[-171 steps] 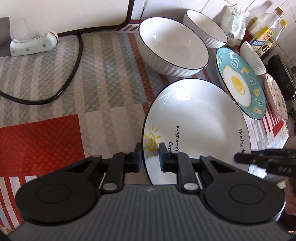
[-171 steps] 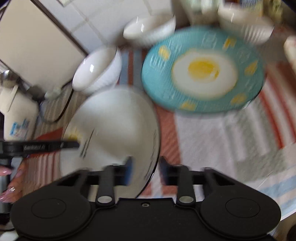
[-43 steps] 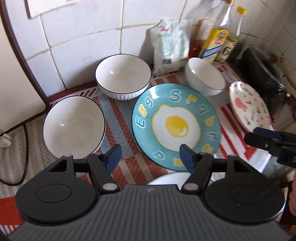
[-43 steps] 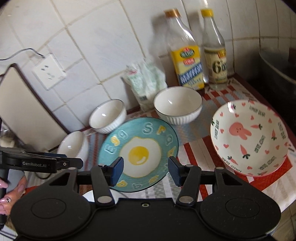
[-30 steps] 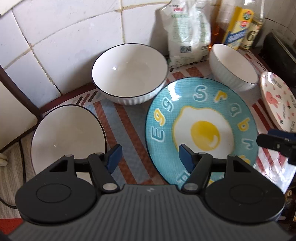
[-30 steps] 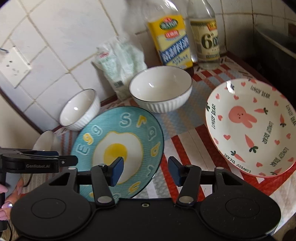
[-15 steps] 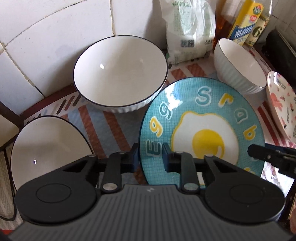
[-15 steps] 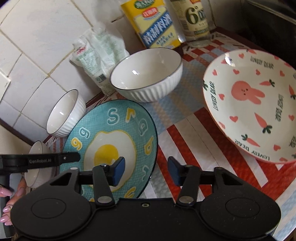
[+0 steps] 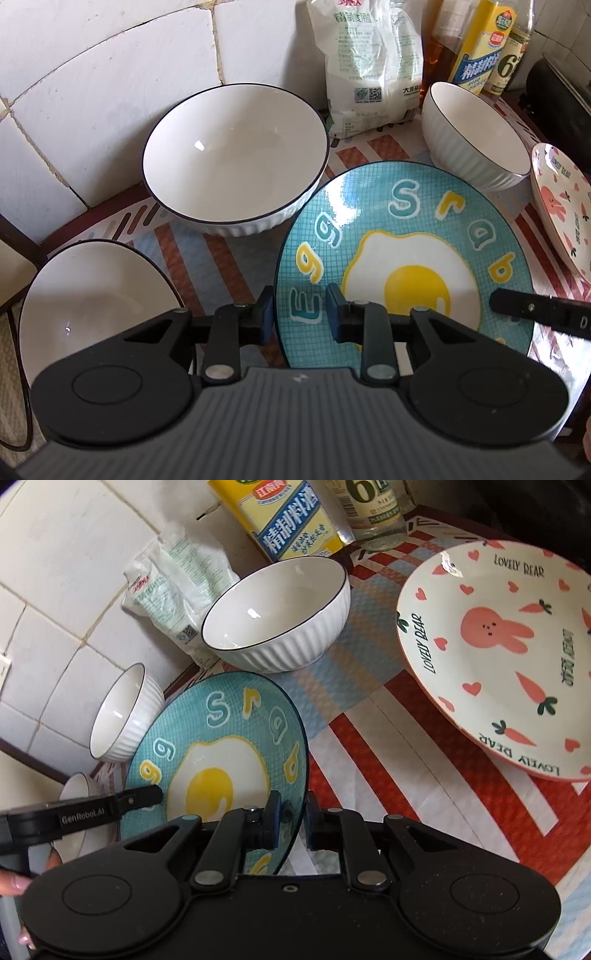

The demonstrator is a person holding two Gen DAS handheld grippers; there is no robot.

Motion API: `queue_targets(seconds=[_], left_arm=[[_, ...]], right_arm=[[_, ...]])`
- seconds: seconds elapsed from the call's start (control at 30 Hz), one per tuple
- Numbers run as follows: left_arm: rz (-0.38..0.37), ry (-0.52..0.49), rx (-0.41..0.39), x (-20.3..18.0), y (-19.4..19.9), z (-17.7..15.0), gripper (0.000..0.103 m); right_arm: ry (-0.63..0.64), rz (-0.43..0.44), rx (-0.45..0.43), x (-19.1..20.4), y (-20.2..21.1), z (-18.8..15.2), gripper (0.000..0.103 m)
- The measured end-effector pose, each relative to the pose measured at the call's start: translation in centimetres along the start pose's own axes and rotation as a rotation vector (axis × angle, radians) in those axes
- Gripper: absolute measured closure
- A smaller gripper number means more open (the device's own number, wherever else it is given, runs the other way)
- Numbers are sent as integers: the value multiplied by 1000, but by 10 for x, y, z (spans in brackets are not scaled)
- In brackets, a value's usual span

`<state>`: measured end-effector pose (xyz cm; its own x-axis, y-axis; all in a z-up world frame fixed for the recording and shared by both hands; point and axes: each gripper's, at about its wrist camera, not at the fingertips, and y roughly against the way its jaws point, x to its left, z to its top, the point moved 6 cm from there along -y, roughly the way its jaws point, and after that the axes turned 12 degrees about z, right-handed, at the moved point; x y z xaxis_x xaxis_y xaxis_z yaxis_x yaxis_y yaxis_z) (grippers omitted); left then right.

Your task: Organize plates and bowls

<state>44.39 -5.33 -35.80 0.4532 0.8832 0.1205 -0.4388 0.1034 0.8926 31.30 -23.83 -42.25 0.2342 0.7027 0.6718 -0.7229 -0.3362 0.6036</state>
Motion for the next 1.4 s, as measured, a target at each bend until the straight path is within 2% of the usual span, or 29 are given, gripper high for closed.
queue_targets(seconds=[0.17, 0.2, 0.33, 0.47, 0.6, 0.7, 0.77, 0.9, 1.0, 1.07, 1.1, 1.13, 1.2, 1.3, 1.33, 1.4], left_arm=[[2, -28, -13, 3, 5, -3, 76], [-7, -28, -12, 4, 6, -4, 81], [-38, -43, -14, 11, 9, -2, 90], [-76, -65, -32, 20, 20, 2, 92], [-160, -82, -64, 23, 34, 8, 92], [-221, -124, -33, 15, 31, 6, 88], [-184, -116, -13, 13, 23, 5, 90], [-176, -89, 3, 8, 17, 6, 88], [-131, -118, -23, 7, 23, 8, 87], [-103, -137, -34, 9, 26, 8, 73], [-70, -141, -28, 10, 25, 8, 58], [-29, -153, -21, 11, 23, 8, 54], [30, -182, -8, 11, 18, 6, 54], [10, -178, 3, 6, 7, 2, 59], [5, -175, 9, 4, 3, 1, 64], [-26, -159, 7, -1, -1, 2, 70]], right_arm=[[8, -15, 1, 3, 0, 1, 87], [5, -13, 0, 3, 0, 1, 87], [11, -10, 4, 1, 1, 2, 88], [15, -11, 7, 1, 1, 3, 88], [22, -19, 6, 1, 0, 3, 87], [22, -19, 7, 1, 0, 3, 87], [24, -19, 8, 1, 0, 3, 87], [27, -19, 11, 1, 0, 3, 87], [36, -25, 17, 2, -1, 3, 87], [37, -28, 19, 2, -1, 3, 87], [36, -29, 19, 2, -1, 3, 87], [36, -29, 19, 2, -1, 3, 87], [35, -29, 20, 2, -1, 3, 87], [31, -28, 24, 1, -1, 4, 87], [31, -28, 26, 1, -1, 4, 87], [31, -27, 29, 1, -1, 5, 86]])
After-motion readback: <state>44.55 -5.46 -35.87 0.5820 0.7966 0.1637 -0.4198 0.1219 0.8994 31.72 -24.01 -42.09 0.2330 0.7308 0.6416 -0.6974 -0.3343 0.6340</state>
